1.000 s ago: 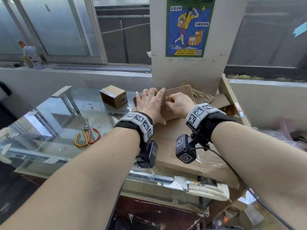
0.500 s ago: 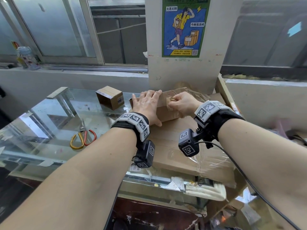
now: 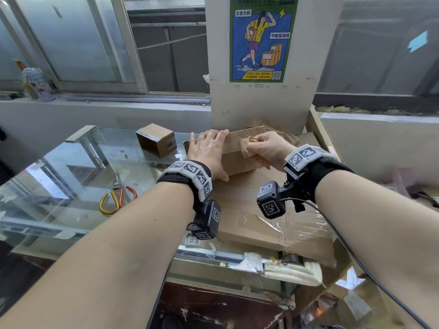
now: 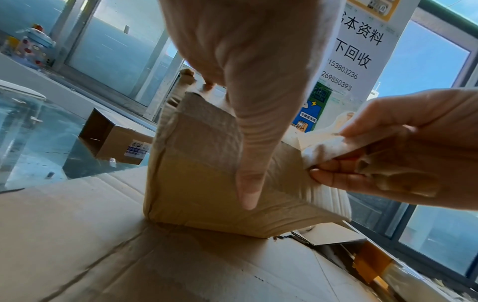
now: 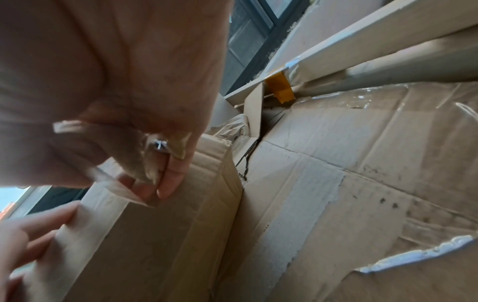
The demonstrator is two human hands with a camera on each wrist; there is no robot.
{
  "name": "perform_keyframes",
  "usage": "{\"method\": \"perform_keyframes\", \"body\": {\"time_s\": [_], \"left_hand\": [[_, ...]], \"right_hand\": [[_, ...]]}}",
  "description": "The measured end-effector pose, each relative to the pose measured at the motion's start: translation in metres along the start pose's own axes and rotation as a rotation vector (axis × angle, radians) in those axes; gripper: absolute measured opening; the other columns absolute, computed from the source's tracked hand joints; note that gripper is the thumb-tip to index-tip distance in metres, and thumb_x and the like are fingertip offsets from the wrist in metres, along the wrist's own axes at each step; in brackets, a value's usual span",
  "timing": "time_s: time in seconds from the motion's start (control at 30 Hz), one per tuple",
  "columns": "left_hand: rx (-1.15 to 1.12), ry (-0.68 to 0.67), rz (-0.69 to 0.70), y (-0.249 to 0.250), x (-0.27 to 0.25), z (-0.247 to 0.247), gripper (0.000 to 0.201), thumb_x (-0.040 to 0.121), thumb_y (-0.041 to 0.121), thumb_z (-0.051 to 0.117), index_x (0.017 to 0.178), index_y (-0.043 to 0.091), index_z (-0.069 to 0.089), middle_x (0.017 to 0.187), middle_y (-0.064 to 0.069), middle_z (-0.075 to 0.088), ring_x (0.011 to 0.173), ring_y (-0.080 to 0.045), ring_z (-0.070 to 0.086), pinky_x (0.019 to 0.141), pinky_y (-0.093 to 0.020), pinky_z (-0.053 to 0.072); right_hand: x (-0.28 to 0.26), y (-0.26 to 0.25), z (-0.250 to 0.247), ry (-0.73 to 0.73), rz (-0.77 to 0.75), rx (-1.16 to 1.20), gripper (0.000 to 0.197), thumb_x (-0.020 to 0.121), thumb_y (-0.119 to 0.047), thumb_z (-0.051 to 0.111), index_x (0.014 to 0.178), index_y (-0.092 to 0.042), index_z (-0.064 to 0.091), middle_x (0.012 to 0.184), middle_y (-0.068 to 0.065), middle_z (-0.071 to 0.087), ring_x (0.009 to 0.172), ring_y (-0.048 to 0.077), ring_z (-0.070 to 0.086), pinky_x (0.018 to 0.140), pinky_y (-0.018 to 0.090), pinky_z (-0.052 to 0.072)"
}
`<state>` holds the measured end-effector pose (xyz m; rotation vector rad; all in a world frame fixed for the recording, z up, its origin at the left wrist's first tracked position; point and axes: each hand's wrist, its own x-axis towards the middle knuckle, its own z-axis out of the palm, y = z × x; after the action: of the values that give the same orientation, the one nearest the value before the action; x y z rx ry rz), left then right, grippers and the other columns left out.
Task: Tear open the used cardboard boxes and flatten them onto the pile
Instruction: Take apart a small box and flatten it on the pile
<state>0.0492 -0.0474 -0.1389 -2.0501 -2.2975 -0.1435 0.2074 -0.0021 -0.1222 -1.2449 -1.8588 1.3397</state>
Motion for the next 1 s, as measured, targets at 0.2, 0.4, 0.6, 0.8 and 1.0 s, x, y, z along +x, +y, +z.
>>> {"method": "perform_keyframes", "body": {"time_s": [0.2, 0.4, 0.6, 0.8, 1.0], "left_hand": [[0.06, 0.006, 0.024, 0.014, -0.001, 0.001, 0.134, 0.055, 0.054, 0.084, 0.151, 0.025, -0.005, 0.154, -0.006, 0.015, 0.145, -0.03, 0.007, 0.117, -0.054, -0.002], [0.093, 0.057, 0.057, 0.025, -0.001, 0.001, 0.127, 0.06, 0.056, 0.08, 0.151, 0.023, -0.003, 0.154, -0.005, 0.017, 0.145, -0.027, 0.008, 0.117, -0.053, -0.005], [0.099, 0.079, 0.116, 0.035, -0.002, 0.003, 0.123, 0.062, 0.047, 0.083, 0.15, 0.009, 0.006, 0.155, -0.007, 0.016, 0.146, -0.023, 0.006, 0.119, -0.039, -0.007], [0.062, 0.058, 0.108, 0.032, -0.003, 0.004, 0.123, 0.06, 0.044, 0.085, 0.149, 0.009, 0.008, 0.152, -0.007, 0.02, 0.145, -0.023, 0.011, 0.12, -0.038, -0.006], [0.037, 0.053, 0.119, 0.029, -0.001, 0.003, 0.123, 0.06, 0.045, 0.085, 0.149, 0.01, 0.008, 0.152, -0.006, 0.02, 0.144, -0.023, 0.012, 0.119, -0.038, -0.006]], "right_hand": [[-0.003, -0.006, -0.003, 0.072, -0.027, -0.014, 0.027, 0.074, 0.007, 0.055, 0.061, -0.014, 0.045, 0.053, 0.003, 0.047, 0.043, 0.018, 0.042, 0.046, 0.027, 0.035], [0.002, -0.009, -0.001, 0.204, -0.029, -0.182, 0.023, 0.079, 0.002, 0.057, 0.099, -0.009, 0.051, 0.099, 0.011, 0.054, 0.065, 0.025, 0.062, 0.055, 0.035, 0.055], [0.007, -0.006, 0.01, 0.181, 0.018, -0.317, 0.019, 0.086, 0.0, 0.042, 0.098, -0.01, 0.051, 0.099, 0.013, 0.057, 0.057, 0.021, 0.059, 0.058, 0.036, 0.055], [0.008, -0.008, 0.012, 0.142, 0.036, -0.315, 0.014, 0.089, 0.0, 0.04, 0.095, -0.008, 0.049, 0.095, 0.015, 0.055, 0.061, 0.025, 0.06, 0.062, 0.04, 0.056], [0.009, -0.007, 0.012, 0.16, 0.024, -0.314, 0.022, 0.083, 0.003, 0.041, 0.072, -0.016, 0.04, 0.076, 0.014, 0.055, 0.05, 0.024, 0.056, 0.05, 0.036, 0.052]]}}
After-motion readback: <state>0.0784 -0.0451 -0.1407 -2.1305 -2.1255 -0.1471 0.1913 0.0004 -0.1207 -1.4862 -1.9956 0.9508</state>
